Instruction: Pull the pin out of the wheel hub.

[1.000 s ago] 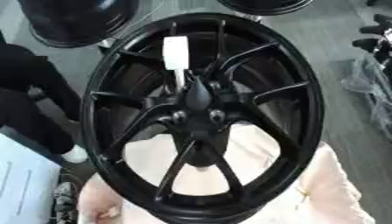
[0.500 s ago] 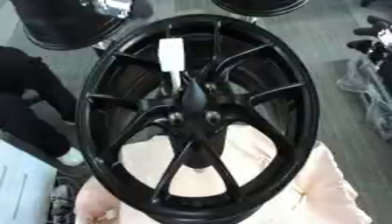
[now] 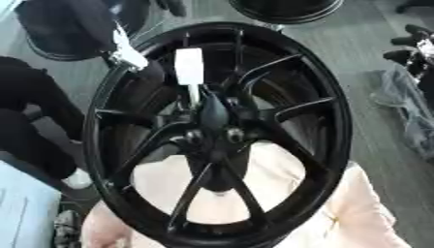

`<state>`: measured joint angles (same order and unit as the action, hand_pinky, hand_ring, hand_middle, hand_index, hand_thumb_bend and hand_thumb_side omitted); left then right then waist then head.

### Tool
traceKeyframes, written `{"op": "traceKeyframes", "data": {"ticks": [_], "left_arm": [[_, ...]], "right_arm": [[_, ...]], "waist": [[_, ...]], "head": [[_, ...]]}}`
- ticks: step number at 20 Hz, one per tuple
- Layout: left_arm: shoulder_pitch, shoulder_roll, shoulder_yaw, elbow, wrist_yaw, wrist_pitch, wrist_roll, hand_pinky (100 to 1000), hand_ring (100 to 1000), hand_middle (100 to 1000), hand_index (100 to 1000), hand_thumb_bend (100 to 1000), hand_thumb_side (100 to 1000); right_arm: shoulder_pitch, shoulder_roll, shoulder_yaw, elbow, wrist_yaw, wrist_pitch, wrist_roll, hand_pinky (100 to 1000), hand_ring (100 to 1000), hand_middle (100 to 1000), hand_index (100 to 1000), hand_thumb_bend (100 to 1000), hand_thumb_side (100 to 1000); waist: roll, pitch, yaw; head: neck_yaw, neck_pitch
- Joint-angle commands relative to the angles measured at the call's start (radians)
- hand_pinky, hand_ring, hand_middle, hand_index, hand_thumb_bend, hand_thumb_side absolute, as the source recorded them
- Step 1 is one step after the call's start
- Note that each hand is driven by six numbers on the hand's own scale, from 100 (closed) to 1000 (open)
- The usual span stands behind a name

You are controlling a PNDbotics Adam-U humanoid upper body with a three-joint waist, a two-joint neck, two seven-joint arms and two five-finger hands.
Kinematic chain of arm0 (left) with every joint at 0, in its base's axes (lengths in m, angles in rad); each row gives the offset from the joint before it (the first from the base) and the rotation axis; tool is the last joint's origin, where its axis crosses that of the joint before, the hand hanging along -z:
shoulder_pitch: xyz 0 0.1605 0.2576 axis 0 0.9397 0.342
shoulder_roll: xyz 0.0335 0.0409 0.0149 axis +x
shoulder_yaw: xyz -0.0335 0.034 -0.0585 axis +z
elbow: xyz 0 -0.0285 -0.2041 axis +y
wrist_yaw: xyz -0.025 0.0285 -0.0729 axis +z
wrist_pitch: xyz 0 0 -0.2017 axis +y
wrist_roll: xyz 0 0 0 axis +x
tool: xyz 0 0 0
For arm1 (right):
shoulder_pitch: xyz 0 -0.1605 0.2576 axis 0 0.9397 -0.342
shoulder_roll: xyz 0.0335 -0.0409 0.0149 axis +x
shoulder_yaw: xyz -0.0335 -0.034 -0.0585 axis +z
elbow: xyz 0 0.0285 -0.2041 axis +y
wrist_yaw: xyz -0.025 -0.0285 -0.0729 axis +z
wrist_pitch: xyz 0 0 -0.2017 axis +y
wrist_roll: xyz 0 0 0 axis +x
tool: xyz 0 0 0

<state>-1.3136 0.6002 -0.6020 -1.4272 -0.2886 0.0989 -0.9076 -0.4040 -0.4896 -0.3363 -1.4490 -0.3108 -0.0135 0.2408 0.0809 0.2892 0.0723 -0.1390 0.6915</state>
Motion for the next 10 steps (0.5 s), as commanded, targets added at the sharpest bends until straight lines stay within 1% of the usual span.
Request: {"op": "traceKeyframes", "data": {"ticks": [1, 4, 5, 8, 10], "left_arm": [[-0.008, -0.006, 0.002, 0.045, -0.061, -0.025, 0.001, 933, 907, 830, 888, 614, 430], [0.002, -0.023, -0.003, 0.088, -0.084, -0.046, 0.001, 928, 908, 829, 881, 607, 448], [0.005, -0.029, -0.005, 0.1, -0.082, -0.052, 0.001, 926, 907, 827, 878, 573, 470], [0.008, -0.042, -0.014, 0.123, -0.063, -0.066, 0.001, 918, 903, 821, 861, 549, 489], [0.009, -0.049, -0.025, 0.132, -0.052, -0.076, 0.001, 911, 895, 812, 855, 541, 481]], "right_arm": [[-0.013, -0.034, 0.0, -0.009, 0.007, 0.0, -0.003, 940, 684, 716, 877, 100, 512], [-0.016, -0.034, 0.001, -0.009, 0.007, 0.003, -0.005, 940, 683, 716, 877, 100, 511], [-0.016, -0.033, 0.001, -0.009, 0.007, 0.004, -0.005, 940, 683, 716, 877, 100, 512], [-0.018, -0.032, 0.002, -0.009, 0.008, 0.006, -0.006, 940, 683, 716, 876, 100, 512], [-0.018, -0.032, 0.003, -0.008, 0.008, 0.007, -0.007, 940, 682, 715, 876, 100, 513]], "waist": [[-0.005, -0.023, -0.003], [-0.004, -0.022, -0.006], [-0.004, -0.022, -0.007], [-0.005, -0.022, -0.009], [-0.004, -0.021, -0.01]], "head": [[0.009, -0.012], [0.016, -0.011], [0.018, -0.011], [0.023, -0.012], [0.026, -0.012]]}}
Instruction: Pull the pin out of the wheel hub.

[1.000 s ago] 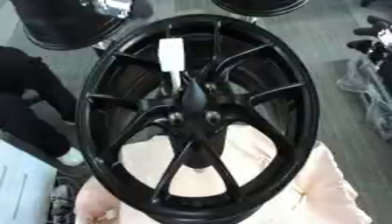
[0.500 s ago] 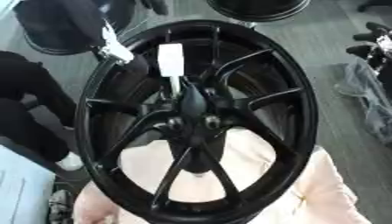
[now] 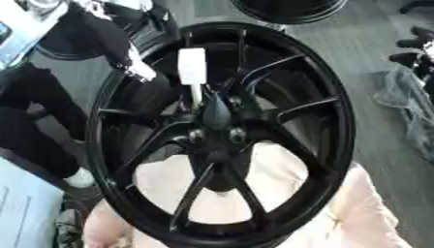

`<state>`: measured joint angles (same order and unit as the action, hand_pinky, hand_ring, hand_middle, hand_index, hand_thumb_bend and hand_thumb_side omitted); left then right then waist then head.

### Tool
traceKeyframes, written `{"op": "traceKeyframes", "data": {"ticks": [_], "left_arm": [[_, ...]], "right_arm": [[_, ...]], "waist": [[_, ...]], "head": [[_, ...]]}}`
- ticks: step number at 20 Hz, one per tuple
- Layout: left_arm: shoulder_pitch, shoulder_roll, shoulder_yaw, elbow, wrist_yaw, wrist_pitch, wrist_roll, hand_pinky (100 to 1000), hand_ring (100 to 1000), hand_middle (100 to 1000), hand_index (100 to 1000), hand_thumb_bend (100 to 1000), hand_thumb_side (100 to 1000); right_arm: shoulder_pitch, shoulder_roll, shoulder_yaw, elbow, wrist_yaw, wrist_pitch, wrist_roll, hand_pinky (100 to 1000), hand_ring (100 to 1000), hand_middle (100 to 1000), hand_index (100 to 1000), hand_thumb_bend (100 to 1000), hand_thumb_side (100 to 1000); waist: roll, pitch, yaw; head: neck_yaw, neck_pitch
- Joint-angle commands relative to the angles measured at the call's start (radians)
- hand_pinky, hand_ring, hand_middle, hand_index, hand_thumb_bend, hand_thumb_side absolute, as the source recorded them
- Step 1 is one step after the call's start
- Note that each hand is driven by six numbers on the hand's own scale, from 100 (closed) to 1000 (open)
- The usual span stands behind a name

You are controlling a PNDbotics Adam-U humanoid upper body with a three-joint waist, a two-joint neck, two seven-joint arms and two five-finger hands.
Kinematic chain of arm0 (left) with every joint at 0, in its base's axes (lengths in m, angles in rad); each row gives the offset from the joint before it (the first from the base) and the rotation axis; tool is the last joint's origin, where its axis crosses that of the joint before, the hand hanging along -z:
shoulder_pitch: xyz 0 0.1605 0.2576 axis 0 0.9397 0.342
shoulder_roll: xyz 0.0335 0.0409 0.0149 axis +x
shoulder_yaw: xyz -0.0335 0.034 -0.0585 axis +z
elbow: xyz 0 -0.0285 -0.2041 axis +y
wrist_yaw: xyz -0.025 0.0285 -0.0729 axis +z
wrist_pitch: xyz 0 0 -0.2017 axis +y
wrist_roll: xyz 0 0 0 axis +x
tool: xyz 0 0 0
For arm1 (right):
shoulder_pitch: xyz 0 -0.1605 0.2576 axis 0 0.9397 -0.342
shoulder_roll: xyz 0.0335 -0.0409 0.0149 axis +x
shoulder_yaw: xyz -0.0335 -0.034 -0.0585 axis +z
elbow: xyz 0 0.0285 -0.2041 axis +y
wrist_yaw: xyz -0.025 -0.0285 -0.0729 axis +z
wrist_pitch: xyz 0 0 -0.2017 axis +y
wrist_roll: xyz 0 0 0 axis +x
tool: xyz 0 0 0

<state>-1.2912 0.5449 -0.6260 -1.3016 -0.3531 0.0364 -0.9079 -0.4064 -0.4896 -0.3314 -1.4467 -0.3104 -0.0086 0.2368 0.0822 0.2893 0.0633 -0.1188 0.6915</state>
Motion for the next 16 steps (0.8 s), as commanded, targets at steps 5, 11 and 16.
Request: {"op": "traceKeyframes", "data": {"ticks": [5, 11, 16], "left_arm": [[-0.009, -0.007, -0.016, 0.025, 0.022, -0.022, 0.001, 886, 861, 772, 837, 518, 411], [-0.016, -0.021, -0.003, 0.027, -0.023, -0.009, 0.001, 893, 867, 783, 854, 549, 396], [-0.023, -0.043, 0.013, 0.046, -0.067, -0.008, 0.001, 893, 866, 779, 852, 545, 418]], "right_arm": [[-0.019, -0.031, 0.0, -0.008, 0.01, 0.006, -0.004, 940, 682, 714, 875, 100, 516], [-0.022, -0.03, 0.003, -0.009, 0.01, 0.008, -0.003, 940, 681, 715, 875, 100, 515], [-0.025, -0.028, 0.005, -0.01, 0.011, 0.009, 0.0, 941, 682, 715, 874, 100, 515]], "waist": [[-0.005, -0.02, -0.005], [-0.004, -0.02, -0.008], [-0.005, -0.018, -0.013]], "head": [[0.013, -0.012], [0.019, -0.011], [0.026, -0.013]]}}
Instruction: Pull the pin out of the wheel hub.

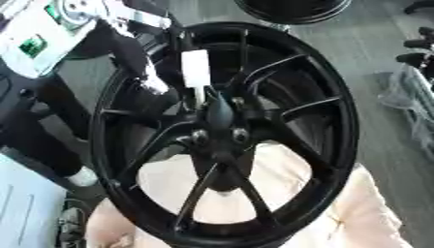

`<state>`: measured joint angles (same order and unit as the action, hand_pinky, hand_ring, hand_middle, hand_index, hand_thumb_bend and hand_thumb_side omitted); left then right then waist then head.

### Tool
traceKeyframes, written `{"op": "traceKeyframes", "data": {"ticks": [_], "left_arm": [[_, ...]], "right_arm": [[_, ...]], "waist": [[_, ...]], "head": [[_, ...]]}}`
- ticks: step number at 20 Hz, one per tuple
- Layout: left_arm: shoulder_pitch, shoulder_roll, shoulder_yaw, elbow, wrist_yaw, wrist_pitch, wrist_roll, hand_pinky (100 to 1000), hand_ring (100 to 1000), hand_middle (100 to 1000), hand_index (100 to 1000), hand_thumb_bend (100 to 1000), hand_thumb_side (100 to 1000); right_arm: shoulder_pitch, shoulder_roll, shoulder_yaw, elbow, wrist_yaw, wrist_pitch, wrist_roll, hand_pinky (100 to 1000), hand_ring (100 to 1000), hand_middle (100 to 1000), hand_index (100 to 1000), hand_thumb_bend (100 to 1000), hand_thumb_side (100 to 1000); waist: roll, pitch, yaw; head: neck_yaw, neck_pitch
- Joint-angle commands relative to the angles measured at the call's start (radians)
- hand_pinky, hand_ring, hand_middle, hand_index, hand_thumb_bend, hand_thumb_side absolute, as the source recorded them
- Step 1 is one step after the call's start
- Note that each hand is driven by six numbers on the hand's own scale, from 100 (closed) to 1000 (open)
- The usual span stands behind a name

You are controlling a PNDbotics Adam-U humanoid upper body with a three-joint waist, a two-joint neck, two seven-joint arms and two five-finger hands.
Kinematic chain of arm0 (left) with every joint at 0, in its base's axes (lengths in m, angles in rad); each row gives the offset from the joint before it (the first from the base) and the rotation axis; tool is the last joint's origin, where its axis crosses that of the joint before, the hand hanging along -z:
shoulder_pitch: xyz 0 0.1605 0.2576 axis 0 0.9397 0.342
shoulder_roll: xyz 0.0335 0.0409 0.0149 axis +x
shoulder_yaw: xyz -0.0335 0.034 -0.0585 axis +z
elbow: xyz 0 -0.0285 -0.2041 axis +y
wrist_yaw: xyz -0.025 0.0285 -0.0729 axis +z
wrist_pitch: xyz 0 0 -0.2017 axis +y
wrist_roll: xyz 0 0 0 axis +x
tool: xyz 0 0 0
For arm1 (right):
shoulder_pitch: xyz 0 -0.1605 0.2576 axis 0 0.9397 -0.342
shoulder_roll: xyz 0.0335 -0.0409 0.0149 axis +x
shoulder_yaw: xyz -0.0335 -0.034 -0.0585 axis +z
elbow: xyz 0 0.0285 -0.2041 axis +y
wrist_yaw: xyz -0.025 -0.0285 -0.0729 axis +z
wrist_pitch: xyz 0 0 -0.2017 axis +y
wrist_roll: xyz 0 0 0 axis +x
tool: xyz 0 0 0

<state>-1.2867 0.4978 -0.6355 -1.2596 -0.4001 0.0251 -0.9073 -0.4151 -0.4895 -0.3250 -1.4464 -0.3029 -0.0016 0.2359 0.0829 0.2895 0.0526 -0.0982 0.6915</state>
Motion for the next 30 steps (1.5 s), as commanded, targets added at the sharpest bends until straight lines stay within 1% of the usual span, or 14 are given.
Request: {"op": "traceKeyframes", "data": {"ticks": [1, 3, 4, 5, 9, 18, 19, 20, 21, 22, 23, 24, 27, 30], "left_arm": [[-0.03, -0.003, 0.027, 0.008, -0.027, 0.005, 0.0, 891, 864, 777, 850, 522, 424], [-0.033, -0.016, 0.037, 0.021, -0.044, 0.014, 0.0, 886, 860, 768, 843, 469, 413], [-0.034, -0.021, 0.041, 0.026, -0.05, 0.02, 0.0, 886, 860, 768, 843, 469, 413], [-0.034, -0.026, 0.045, 0.031, -0.053, 0.025, 0.0, 884, 857, 764, 840, 432, 428], [-0.035, -0.034, 0.043, 0.032, -0.049, 0.04, 0.0, 882, 851, 755, 830, 413, 447], [-0.039, -0.057, 0.038, 0.026, -0.049, 0.052, 0.0, 881, 848, 750, 813, 409, 412], [-0.039, -0.059, 0.038, 0.026, -0.053, 0.053, 0.0, 879, 844, 746, 798, 400, 376], [-0.039, -0.06, 0.039, 0.025, -0.056, 0.055, 0.0, 877, 842, 741, 783, 390, 361], [-0.038, -0.06, 0.039, 0.024, -0.059, 0.059, 0.0, 871, 833, 730, 742, 367, 308], [-0.038, -0.06, 0.039, 0.022, -0.061, 0.063, 0.0, 871, 832, 729, 738, 367, 291], [-0.038, -0.059, 0.039, 0.02, -0.062, 0.066, 0.0, 866, 822, 715, 694, 375, 139], [-0.039, -0.058, 0.038, 0.018, -0.065, 0.07, 0.0, 863, 817, 707, 673, 375, 100], [-0.04, -0.057, 0.044, 0.009, -0.066, 0.089, 0.0, 850, 787, 665, 506, 357, 100], [-0.043, -0.052, 0.05, -0.011, -0.054, 0.105, 0.0, 844, 774, 640, 448, 361, 100]], "right_arm": [[-0.017, -0.027, 0.0, -0.01, 0.004, 0.003, 0.001, 941, 682, 715, 874, 100, 515], [-0.02, -0.026, 0.002, -0.01, 0.005, 0.004, 0.004, 941, 682, 716, 874, 100, 515], [-0.022, -0.025, 0.003, -0.01, 0.005, 0.004, 0.005, 941, 682, 716, 874, 100, 515], [-0.023, -0.024, 0.004, -0.01, 0.005, 0.005, 0.005, 941, 682, 716, 874, 100, 515], [-0.026, -0.023, 0.005, -0.009, 0.008, 0.009, 0.005, 941, 683, 717, 874, 100, 516], [-0.033, -0.019, 0.01, -0.01, 0.01, 0.015, 0.008, 942, 683, 718, 874, 100, 519], [-0.034, -0.018, 0.01, -0.01, 0.009, 0.015, 0.008, 942, 684, 719, 874, 100, 519], [-0.035, -0.018, 0.01, -0.01, 0.01, 0.016, 0.008, 942, 684, 719, 874, 100, 519], [-0.035, -0.018, 0.01, -0.01, 0.01, 0.016, 0.008, 942, 684, 720, 874, 100, 520], [-0.035, -0.018, 0.011, -0.01, 0.011, 0.017, 0.008, 942, 685, 720, 874, 100, 520], [-0.035, -0.018, 0.011, -0.01, 0.011, 0.017, 0.007, 943, 684, 720, 874, 100, 521], [-0.035, -0.018, 0.011, -0.01, 0.011, 0.017, 0.007, 943, 684, 720, 874, 100, 521], [-0.035, -0.019, 0.012, -0.009, 0.011, 0.019, 0.005, 943, 685, 720, 875, 100, 525], [-0.035, -0.02, 0.014, -0.01, 0.011, 0.019, 0.006, 943, 685, 721, 875, 100, 525]], "waist": [[-0.005, -0.017, -0.003], [-0.005, -0.017, -0.006], [-0.005, -0.016, -0.007], [-0.005, -0.016, -0.008], [-0.004, -0.016, -0.011], [-0.004, -0.013, -0.018], [-0.004, -0.013, -0.018], [-0.004, -0.013, -0.019], [-0.004, -0.013, -0.019], [-0.003, -0.012, -0.019], [-0.003, -0.012, -0.019], [-0.003, -0.012, -0.019], [-0.003, -0.013, -0.019], [-0.002, -0.013, -0.018]], "head": [[0.007, -0.013], [0.011, -0.014], [0.012, -0.014], [0.013, -0.015], [0.017, -0.015], [0.026, -0.019], [0.027, -0.019], [0.028, -0.019], [0.029, -0.02], [0.029, -0.02], [0.029, -0.02], [0.029, -0.019], [0.03, -0.016], [0.03, -0.011]]}}
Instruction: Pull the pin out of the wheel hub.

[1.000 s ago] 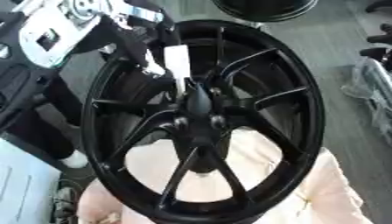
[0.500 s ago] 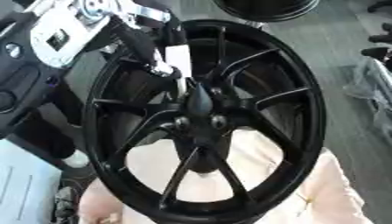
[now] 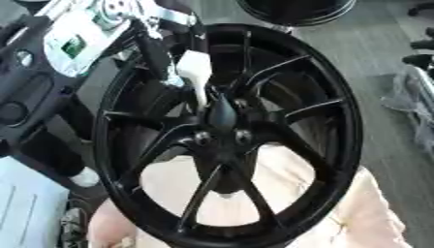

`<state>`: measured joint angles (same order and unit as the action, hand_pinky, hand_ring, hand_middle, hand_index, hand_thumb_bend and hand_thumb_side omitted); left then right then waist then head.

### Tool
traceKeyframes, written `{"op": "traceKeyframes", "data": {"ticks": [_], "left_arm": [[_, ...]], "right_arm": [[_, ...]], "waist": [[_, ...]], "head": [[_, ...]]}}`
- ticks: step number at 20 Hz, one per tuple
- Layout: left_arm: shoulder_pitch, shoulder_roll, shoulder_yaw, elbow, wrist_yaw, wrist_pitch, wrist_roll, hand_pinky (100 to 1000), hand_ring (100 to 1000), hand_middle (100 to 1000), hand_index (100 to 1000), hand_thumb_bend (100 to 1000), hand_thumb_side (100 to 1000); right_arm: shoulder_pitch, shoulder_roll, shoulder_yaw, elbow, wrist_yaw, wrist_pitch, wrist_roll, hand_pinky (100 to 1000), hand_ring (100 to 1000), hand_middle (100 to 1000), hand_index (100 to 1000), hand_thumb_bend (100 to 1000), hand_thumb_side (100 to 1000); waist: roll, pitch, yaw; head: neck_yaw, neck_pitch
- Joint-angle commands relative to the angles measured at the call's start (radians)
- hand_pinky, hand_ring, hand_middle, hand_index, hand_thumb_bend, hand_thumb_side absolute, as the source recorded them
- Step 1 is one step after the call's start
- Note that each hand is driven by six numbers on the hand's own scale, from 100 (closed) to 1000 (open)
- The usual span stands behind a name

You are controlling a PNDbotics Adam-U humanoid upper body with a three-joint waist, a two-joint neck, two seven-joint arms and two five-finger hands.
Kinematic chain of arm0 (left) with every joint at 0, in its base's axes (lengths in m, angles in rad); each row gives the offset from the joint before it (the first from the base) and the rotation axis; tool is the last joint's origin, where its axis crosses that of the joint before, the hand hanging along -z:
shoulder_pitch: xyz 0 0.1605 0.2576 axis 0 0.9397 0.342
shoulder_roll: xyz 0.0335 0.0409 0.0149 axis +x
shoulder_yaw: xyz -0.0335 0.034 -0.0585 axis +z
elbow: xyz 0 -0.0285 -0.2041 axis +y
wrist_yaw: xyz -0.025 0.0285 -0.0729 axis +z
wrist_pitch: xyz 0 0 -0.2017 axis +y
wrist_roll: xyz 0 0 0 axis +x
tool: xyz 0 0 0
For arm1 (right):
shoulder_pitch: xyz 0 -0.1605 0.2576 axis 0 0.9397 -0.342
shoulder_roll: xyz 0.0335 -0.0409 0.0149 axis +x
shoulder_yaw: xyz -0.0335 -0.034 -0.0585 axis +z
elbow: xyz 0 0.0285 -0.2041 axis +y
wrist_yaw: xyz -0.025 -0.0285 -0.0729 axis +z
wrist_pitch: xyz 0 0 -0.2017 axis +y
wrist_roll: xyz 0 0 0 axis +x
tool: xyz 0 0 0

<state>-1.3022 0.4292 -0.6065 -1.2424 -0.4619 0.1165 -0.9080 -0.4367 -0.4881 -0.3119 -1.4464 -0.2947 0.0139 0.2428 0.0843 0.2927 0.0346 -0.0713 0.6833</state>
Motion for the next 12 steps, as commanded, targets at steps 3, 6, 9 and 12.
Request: {"op": "traceKeyframes", "data": {"ticks": [3, 6, 9, 12], "left_arm": [[-0.032, 0.029, 0.027, -0.054, 0.025, 0.018, 0.001, 845, 773, 631, 410, 408, 100], [-0.041, 0.067, 0.056, -0.109, 0.044, 0.017, 0.001, 846, 768, 620, 388, 445, 107], [-0.046, 0.125, 0.131, -0.199, 0.034, 0.018, 0.021, 854, 762, 610, 375, 491, 100], [-0.019, 0.187, 0.21, -0.278, 0.05, 0.04, 0.072, 846, 758, 603, 369, 426, 100]], "right_arm": [[-0.013, -0.022, 0.003, -0.01, 0.003, 0.004, 0.001, 943, 685, 721, 875, 100, 526], [-0.011, -0.024, 0.001, -0.01, 0.002, 0.005, -0.001, 943, 685, 722, 875, 100, 526], [-0.007, -0.027, -0.004, -0.013, -0.001, 0.005, -0.005, 944, 685, 722, 875, 100, 525], [-0.003, -0.032, -0.008, -0.014, -0.003, 0.005, -0.009, 944, 686, 722, 875, 100, 525]], "waist": [[-0.003, -0.018, 0.0], [-0.001, -0.019, 0.002], [0.0, -0.021, 0.009], [0.002, -0.021, 0.017]], "head": [[0.003, -0.002], [0.0, 0.001], [-0.006, 0.005], [-0.014, 0.008]]}}
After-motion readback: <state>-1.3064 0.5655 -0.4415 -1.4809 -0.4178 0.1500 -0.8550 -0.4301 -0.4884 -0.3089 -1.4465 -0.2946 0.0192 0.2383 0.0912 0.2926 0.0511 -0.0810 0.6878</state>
